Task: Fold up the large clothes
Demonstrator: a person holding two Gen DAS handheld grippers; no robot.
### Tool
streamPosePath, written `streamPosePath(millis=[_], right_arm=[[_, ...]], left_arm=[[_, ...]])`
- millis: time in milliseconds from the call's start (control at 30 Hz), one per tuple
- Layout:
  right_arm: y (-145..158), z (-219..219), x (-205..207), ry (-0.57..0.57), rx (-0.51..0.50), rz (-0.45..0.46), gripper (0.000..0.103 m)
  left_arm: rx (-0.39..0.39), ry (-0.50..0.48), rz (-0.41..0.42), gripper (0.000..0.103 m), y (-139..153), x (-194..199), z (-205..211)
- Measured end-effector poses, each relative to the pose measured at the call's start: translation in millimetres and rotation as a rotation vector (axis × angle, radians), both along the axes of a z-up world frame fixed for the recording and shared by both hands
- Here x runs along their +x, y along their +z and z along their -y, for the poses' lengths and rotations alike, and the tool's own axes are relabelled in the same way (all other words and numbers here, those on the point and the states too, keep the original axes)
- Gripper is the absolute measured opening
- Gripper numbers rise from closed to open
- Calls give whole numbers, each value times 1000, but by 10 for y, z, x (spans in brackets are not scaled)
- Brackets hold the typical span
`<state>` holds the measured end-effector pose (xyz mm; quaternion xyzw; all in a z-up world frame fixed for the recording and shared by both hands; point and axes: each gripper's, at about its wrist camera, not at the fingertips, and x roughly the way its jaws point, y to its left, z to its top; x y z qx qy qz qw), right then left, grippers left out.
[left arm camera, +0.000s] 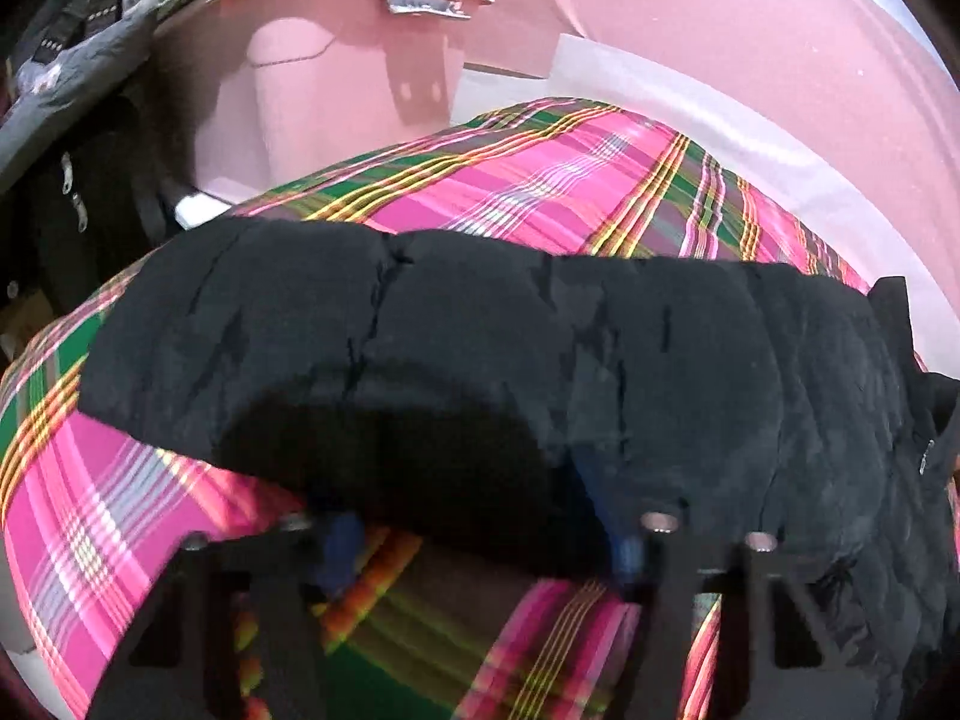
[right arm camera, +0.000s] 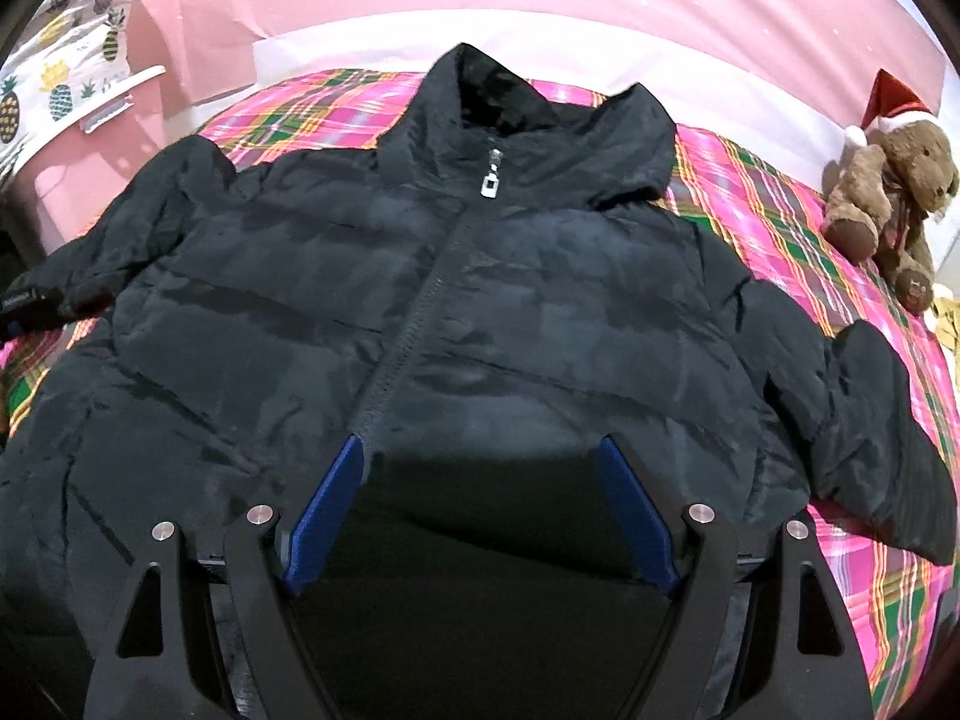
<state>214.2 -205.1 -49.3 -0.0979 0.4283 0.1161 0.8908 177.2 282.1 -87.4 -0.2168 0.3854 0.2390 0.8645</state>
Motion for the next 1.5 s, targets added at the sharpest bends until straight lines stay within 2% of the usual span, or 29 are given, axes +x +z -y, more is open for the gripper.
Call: streamPosePath(millis=[67, 167, 267, 467, 567, 700, 867, 1133, 1200, 1367, 1500], right_arm=[[-17, 23, -14, -3, -14, 6, 80], [-23, 63, -54, -10, -21, 15, 80], [-2, 125, -95, -18, -17, 19, 80], [136, 377, -186, -67, 29, 40, 80], [216, 554, -228, -97, 57, 56, 80], [285, 803, -321, -129, 86, 73, 80], [252, 1098, -350, -172, 120, 58, 80], [115, 1396, -339, -224, 147, 29, 80], [91, 1448, -341, -233, 157, 25, 80], [106, 1565, -377, -254, 174, 35, 80], [174, 1662, -420, -273, 170, 51, 80]], left_arm=[[-4, -15, 4, 33, 58, 58, -11], [25, -43, 25, 22, 250, 92, 55], [59, -78, 66, 20, 544, 101, 174], [109, -195, 192, 19, 1324, 106, 631], [118, -300, 242, 19, 1665, 162, 1015], [158, -433, 259, 19, 1866, 322, 1639], [187, -590, 223, 20, 1713, 583, 2454], [208, -811, 102, 23, 974, 812, 3572], [205, -856, 75, 28, 795, 848, 3753], [154, -957, 73, 61, 635, 848, 4099], [84, -1035, 89, 64, 697, 777, 4261]])
